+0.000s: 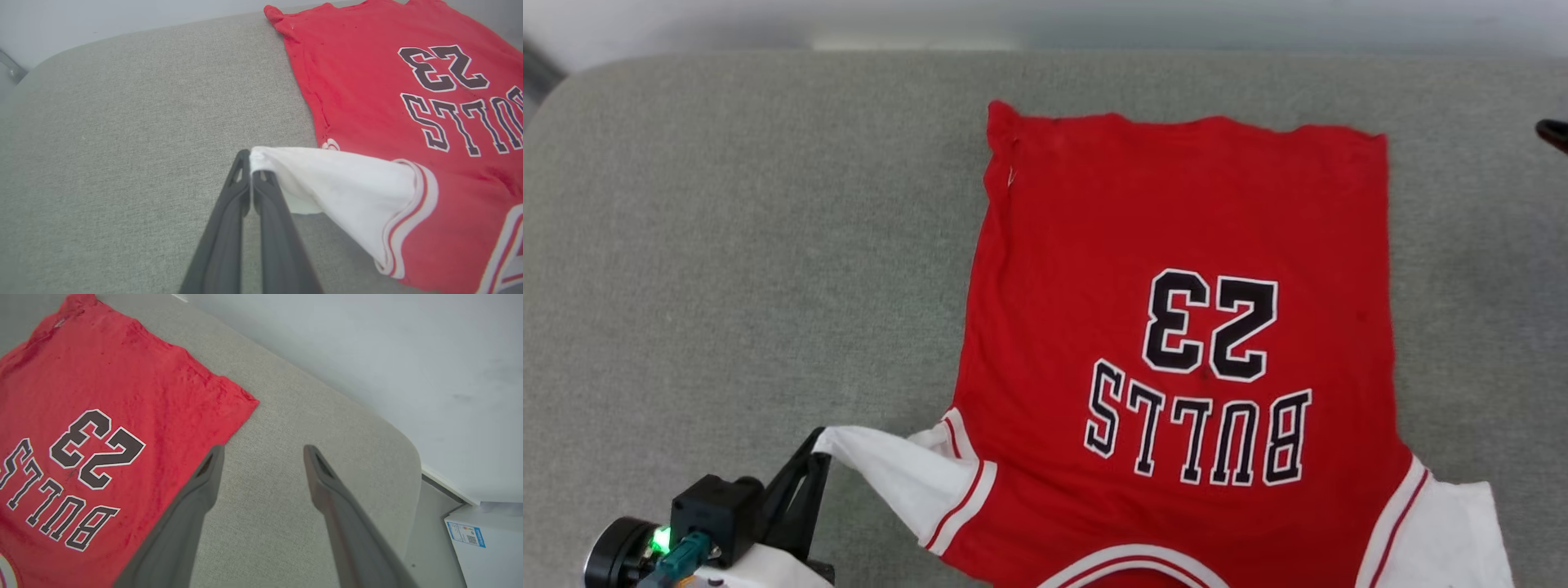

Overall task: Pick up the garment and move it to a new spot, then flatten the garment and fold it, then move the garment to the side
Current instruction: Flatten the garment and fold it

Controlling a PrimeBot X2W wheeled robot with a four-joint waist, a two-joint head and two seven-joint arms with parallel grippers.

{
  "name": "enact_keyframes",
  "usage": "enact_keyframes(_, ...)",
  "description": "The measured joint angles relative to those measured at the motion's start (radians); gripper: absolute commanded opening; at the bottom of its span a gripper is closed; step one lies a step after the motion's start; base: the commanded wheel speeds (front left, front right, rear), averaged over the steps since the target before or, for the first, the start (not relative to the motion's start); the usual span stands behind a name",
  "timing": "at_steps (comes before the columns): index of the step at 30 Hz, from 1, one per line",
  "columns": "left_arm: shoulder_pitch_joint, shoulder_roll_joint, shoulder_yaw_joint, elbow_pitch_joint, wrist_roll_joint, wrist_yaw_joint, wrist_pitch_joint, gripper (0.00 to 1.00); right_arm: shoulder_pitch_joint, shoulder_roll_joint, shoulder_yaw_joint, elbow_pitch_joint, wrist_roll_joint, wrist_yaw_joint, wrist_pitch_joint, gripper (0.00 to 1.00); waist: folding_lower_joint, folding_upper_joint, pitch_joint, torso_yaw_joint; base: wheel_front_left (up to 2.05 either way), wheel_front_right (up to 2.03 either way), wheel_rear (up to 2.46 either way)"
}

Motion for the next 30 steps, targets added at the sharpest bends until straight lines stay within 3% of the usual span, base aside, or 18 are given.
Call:
enact_keyframes(5, -0.068, -0.046, -0.003, -0.009, 0.036, -0.021, -0.001, 0.0, -0.164, 0.008, 0.019, 0.107, 0.011, 0.0, 0.236, 1.0, 0.0, 0.0, 0.102, 0.05, 0.0, 0.0, 0.0)
enact_keyframes(9, -0.112, -0.081, -0.003, -0.002, 0.067, -0.032, -0.007, 0.0, -0.24, 0.063, -0.004, 0.21, -0.034, 0.0, 0.323, 1.0, 0.0001, 0.0, 0.179, 0.095, 0.0, 0.0, 0.0)
enact_keyframes(16, -0.155, -0.146, 0.002, -0.002, 0.092, -0.052, -0.015, 0.0, -0.262, 0.129, -0.064, 0.328, -0.105, 0.0, 0.343, 1.0, 0.0001, 0.0, 0.294, 0.177, 0.0, 0.0, 0.0)
enact_keyframes(25, -0.162, -0.189, 0.036, 0.022, 0.111, -0.069, -0.021, 0.0, -0.205, 0.12, -0.106, 0.335, -0.122, 0.0, 0.314, 1.0, -0.0005, 0.0, 0.375, 0.244, 0.0, 0.0, 0.0)
enact_keyframes(26, -0.16, -0.193, 0.039, 0.023, 0.113, -0.069, -0.021, 0.0, -0.2, 0.118, -0.108, 0.33, -0.123, 0.0, 0.305, 0.3, -0.0005, 0.0, 0.374, 0.244, 0.0, 0.0, 0.0)
enact_keyframes(27, -0.157, -0.198, 0.042, 0.024, 0.117, -0.073, -0.021, 0.0, -0.195, 0.117, -0.107, 0.327, -0.125, 0.0, 0.299, 0.0, -0.0005, 0.0, 0.37, 0.243, 0.0, 0.0, 0.0)
enact_keyframes(30, -0.143, -0.204, 0.049, 0.031, 0.12, -0.078, -0.021, 0.0, -0.186, 0.121, -0.09, 0.314, -0.128, 0.0, 0.281, 0.0, -0.0003, 0.0, 0.347, 0.235, 0.0, 0.0, 0.0)
